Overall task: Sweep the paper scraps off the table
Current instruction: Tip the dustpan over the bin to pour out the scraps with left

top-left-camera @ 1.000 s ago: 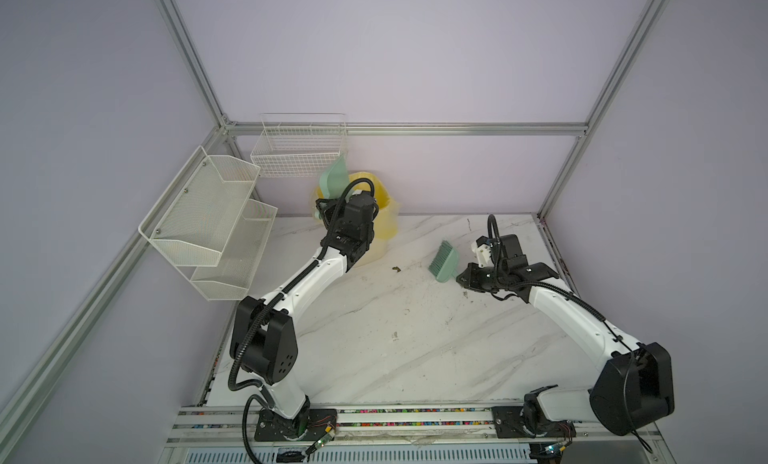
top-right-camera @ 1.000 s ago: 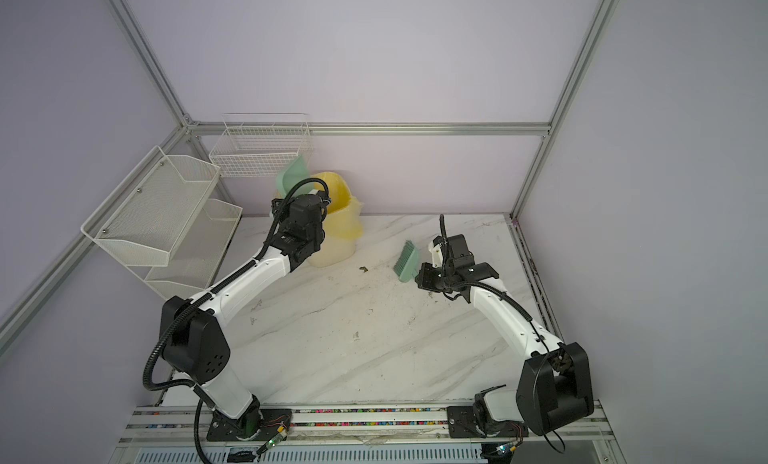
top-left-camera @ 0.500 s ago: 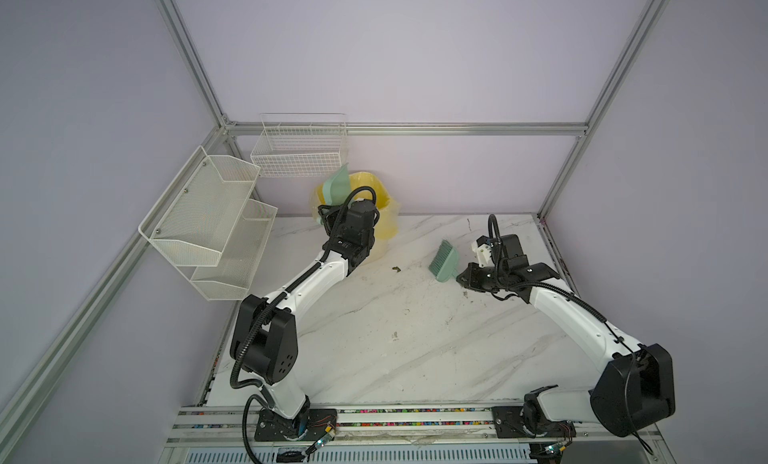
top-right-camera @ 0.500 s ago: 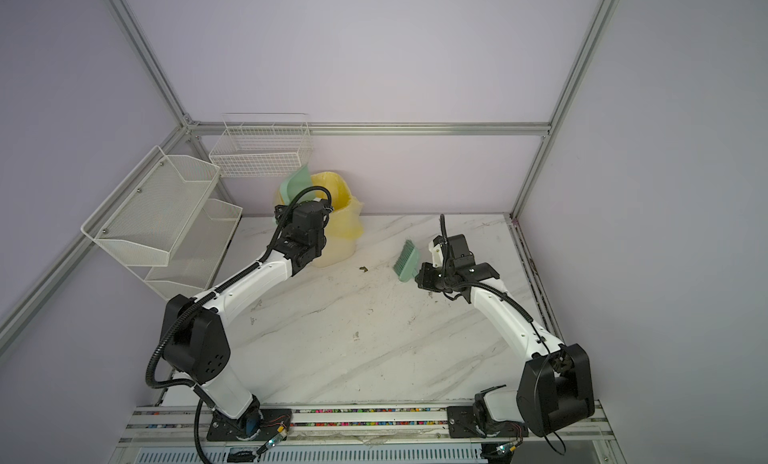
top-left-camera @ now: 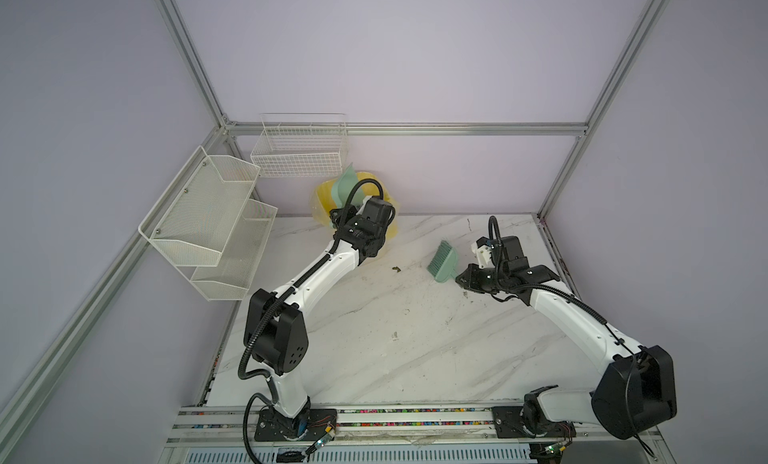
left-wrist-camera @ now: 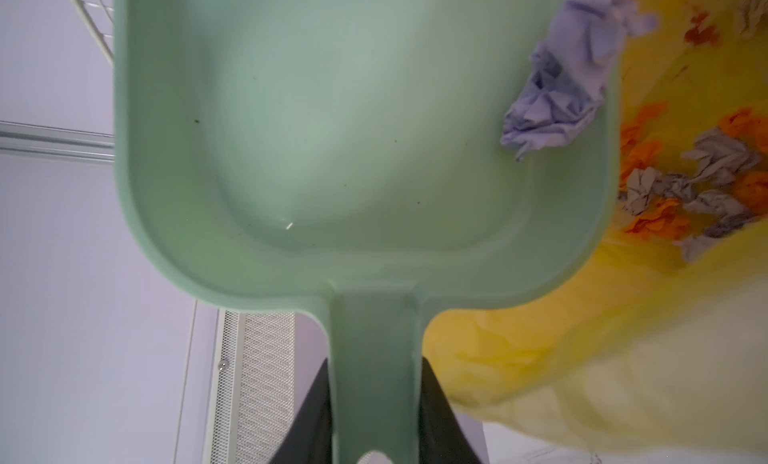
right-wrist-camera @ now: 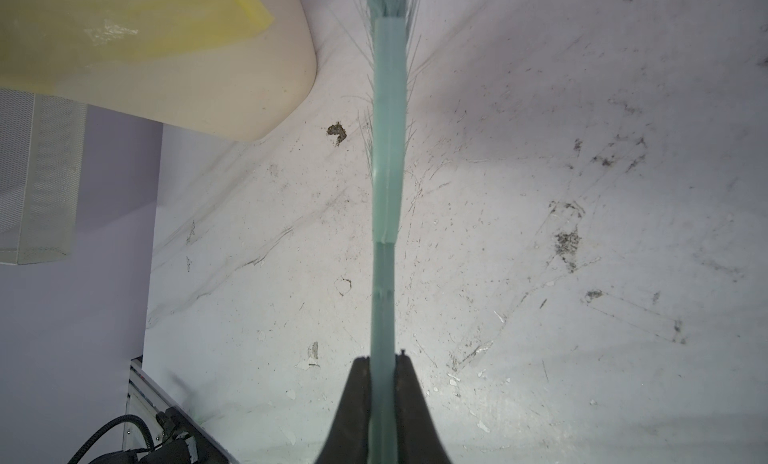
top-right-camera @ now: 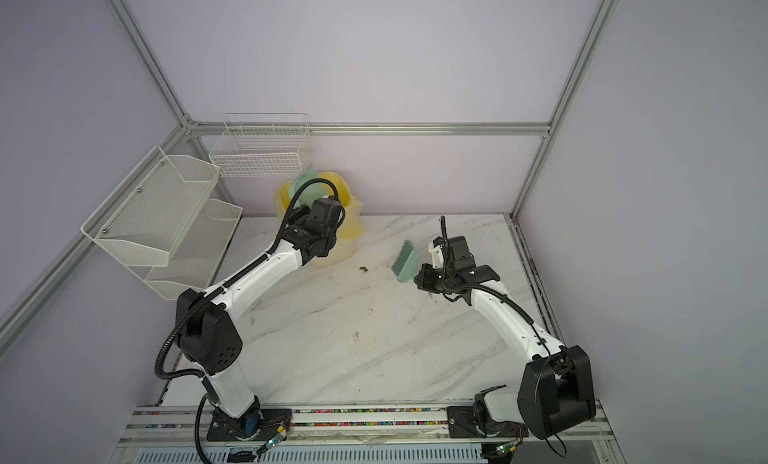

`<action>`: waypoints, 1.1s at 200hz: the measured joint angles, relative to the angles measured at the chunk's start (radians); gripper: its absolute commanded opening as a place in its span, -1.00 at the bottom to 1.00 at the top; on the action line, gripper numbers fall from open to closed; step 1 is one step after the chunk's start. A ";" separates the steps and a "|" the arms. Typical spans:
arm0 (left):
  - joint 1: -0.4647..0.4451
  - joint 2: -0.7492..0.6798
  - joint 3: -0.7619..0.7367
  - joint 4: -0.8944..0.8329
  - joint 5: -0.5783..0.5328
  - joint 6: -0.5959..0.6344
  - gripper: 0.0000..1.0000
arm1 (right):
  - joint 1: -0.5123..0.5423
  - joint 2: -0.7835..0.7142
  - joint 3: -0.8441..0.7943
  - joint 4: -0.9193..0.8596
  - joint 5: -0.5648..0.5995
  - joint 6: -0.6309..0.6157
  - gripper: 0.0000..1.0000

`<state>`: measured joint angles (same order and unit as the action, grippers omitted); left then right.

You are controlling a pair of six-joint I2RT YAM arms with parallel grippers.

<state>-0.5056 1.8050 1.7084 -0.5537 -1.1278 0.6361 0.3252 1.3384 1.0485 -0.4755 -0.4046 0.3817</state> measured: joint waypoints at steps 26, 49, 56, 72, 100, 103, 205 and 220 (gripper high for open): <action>0.001 0.000 0.089 -0.127 0.048 -0.129 -0.78 | 0.000 -0.004 0.000 0.003 -0.002 0.003 -1.00; 0.001 0.000 0.129 -0.200 0.080 -0.201 -0.78 | 0.000 -0.004 0.000 0.010 -0.002 0.003 -1.00; 0.001 0.001 0.140 -0.224 0.094 -0.224 -0.78 | 0.000 -0.004 0.000 0.013 -0.002 0.003 -1.00; 0.001 0.006 0.187 -0.298 0.147 -0.283 -0.78 | 0.000 -0.004 0.000 0.016 -0.002 0.006 -1.00; 0.001 0.006 0.248 -0.364 0.229 -0.360 -0.80 | 0.000 -0.004 0.000 0.019 -0.002 0.007 -1.00; 0.001 0.006 0.251 -0.367 0.229 -0.362 -0.82 | 0.000 -0.004 0.000 0.019 -0.002 0.008 -1.00; -0.007 0.162 -0.097 0.914 -0.215 0.851 -0.93 | 0.000 -0.006 -0.020 0.037 -0.003 0.011 -1.00; -0.009 0.146 -0.097 0.954 -0.233 0.882 -0.91 | 0.000 -0.009 -0.021 0.037 -0.004 0.010 -1.00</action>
<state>-0.5148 1.9507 1.6112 0.4004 -1.3609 1.5177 0.3252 1.3293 1.0271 -0.4381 -0.4084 0.3920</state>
